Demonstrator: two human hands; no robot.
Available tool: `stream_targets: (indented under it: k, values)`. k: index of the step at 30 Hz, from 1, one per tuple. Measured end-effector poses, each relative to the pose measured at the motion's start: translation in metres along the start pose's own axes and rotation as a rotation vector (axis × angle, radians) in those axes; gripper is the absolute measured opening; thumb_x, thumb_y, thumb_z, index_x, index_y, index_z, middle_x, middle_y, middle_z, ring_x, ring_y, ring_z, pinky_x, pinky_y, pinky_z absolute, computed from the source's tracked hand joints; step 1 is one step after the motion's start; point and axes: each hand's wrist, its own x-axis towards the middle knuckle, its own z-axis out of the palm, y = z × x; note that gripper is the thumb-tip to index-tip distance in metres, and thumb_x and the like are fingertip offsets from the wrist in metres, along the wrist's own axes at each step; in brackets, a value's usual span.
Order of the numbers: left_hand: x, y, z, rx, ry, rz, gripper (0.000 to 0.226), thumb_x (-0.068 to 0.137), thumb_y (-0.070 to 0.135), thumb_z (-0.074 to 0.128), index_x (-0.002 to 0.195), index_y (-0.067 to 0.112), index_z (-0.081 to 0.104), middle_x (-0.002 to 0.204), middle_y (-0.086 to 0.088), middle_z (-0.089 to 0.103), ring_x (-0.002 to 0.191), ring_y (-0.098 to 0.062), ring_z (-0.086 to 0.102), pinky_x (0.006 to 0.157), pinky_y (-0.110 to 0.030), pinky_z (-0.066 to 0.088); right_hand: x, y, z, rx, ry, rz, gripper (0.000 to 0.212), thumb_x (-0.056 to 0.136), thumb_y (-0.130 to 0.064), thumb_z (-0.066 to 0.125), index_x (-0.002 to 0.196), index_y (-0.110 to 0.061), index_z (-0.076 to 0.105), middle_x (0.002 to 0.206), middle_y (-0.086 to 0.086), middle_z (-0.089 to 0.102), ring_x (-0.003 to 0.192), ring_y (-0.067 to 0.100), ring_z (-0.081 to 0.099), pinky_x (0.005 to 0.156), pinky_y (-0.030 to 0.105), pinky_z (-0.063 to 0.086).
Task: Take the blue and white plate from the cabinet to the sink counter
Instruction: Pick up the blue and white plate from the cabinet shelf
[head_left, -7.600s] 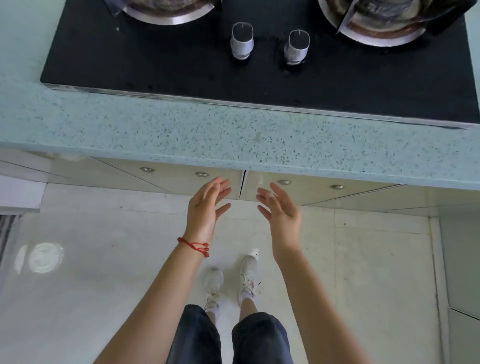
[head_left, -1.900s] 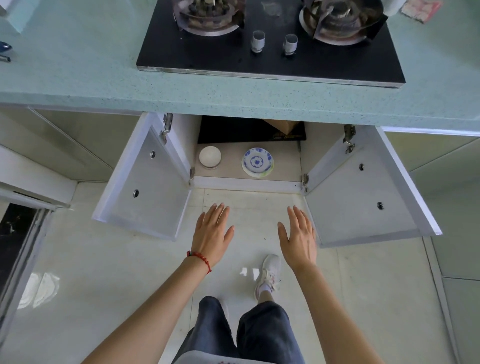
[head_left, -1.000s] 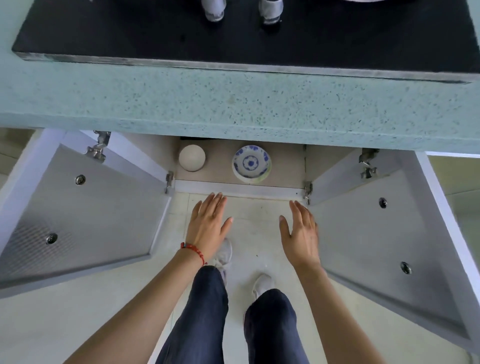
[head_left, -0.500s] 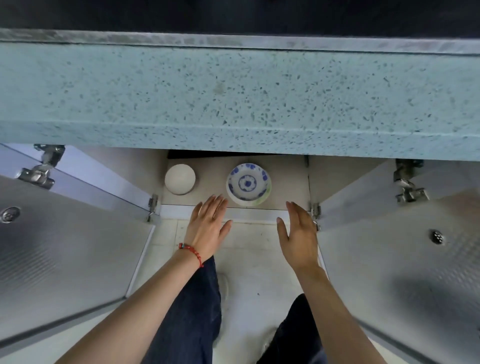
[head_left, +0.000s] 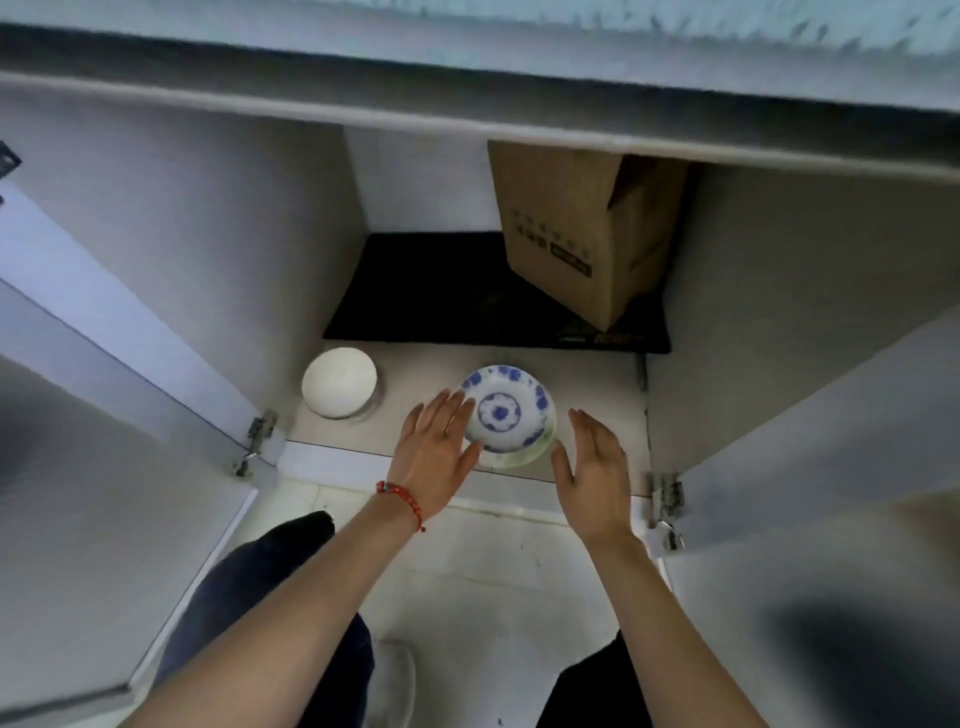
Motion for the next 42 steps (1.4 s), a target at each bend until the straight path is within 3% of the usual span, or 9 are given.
stream_targets:
  k: [7, 12, 17, 24, 31, 37, 40, 42]
  values:
    - [0.014, -0.015, 0.066, -0.016, 0.059, -0.053, 0.052, 0.092, 0.035, 0.038, 0.138, 0.011, 0.026, 0.148, -0.011, 0.032, 0.138, -0.023, 0.022, 0.114, -0.040, 0.017, 0.007, 0.038, 0.053, 0.004, -0.030, -0.039, 0.042, 0.092, -0.020, 0.047, 0.130, -0.003, 0.041, 0.134, 0.018, 0.049, 0.124, 0.031, 0.042, 0.105, 0.038, 0.032]
    - [0.034, -0.027, 0.086, -0.183, 0.157, -0.152, 0.049, 0.092, 0.032, 0.042, 0.134, 0.008, 0.034, 0.142, -0.014, 0.040, 0.134, -0.027, 0.031, 0.110, -0.037, 0.023, 0.020, 0.055, 0.072, 0.032, -0.006, -0.036, 0.043, 0.092, -0.024, 0.046, 0.131, -0.006, 0.040, 0.134, 0.016, 0.049, 0.123, 0.028, 0.041, 0.103, 0.038, 0.034]
    - [0.051, -0.057, 0.113, -0.222, 0.138, -0.197, 0.049, 0.092, 0.030, 0.044, 0.134, 0.006, 0.034, 0.142, -0.015, 0.040, 0.132, -0.028, 0.033, 0.110, -0.037, 0.026, 0.040, 0.073, 0.098, 0.018, -0.013, -0.029, 0.042, 0.093, -0.029, 0.043, 0.130, -0.010, 0.040, 0.133, 0.012, 0.050, 0.122, 0.025, 0.042, 0.102, 0.036, 0.035]
    - [0.080, -0.082, 0.150, -0.477, 0.168, -0.388, 0.046, 0.092, 0.031, 0.043, 0.132, 0.009, 0.038, 0.139, -0.016, 0.044, 0.129, -0.029, 0.036, 0.107, -0.037, 0.030, 0.067, 0.103, 0.141, -0.001, -0.052, 0.009, 0.040, 0.094, -0.032, 0.040, 0.128, -0.011, 0.043, 0.130, 0.012, 0.052, 0.120, 0.025, 0.044, 0.101, 0.037, 0.038]
    - [0.094, -0.092, 0.181, -0.556, 0.231, -0.333, 0.036, 0.092, 0.024, 0.046, 0.122, 0.005, 0.049, 0.124, -0.020, 0.057, 0.112, -0.032, 0.052, 0.087, -0.027, 0.035, 0.090, 0.124, 0.170, -0.058, -0.063, 0.095, 0.042, 0.093, -0.029, 0.042, 0.127, -0.004, 0.042, 0.129, 0.018, 0.052, 0.120, 0.030, 0.043, 0.098, 0.038, 0.038]
    - [0.103, -0.105, 0.201, -0.694, 0.207, -0.507, 0.044, 0.093, 0.029, 0.042, 0.129, 0.006, 0.042, 0.135, -0.018, 0.049, 0.122, -0.034, 0.046, 0.100, -0.040, 0.040, 0.094, 0.139, 0.184, -0.017, -0.057, 0.142, 0.038, 0.094, -0.030, 0.039, 0.121, -0.005, 0.048, 0.125, 0.017, 0.056, 0.117, 0.030, 0.047, 0.094, 0.036, 0.042]
    - [0.108, -0.106, 0.208, -0.735, 0.201, -0.444, 0.033, 0.094, 0.025, 0.039, 0.119, 0.008, 0.053, 0.118, -0.018, 0.061, 0.103, -0.030, 0.058, 0.079, -0.028, 0.050, 0.096, 0.145, 0.190, 0.027, -0.038, 0.208, 0.038, 0.094, -0.029, 0.040, 0.123, -0.005, 0.048, 0.127, 0.017, 0.055, 0.119, 0.029, 0.046, 0.096, 0.037, 0.041]
    - [0.109, -0.105, 0.213, -0.755, 0.188, -0.416, 0.031, 0.094, 0.023, 0.037, 0.115, 0.011, 0.057, 0.111, -0.015, 0.065, 0.089, -0.022, 0.060, 0.069, -0.021, 0.047, 0.097, 0.149, 0.194, 0.058, -0.031, 0.244, 0.036, 0.094, -0.029, 0.040, 0.119, -0.006, 0.052, 0.123, 0.016, 0.057, 0.115, 0.030, 0.051, 0.096, 0.040, 0.045]
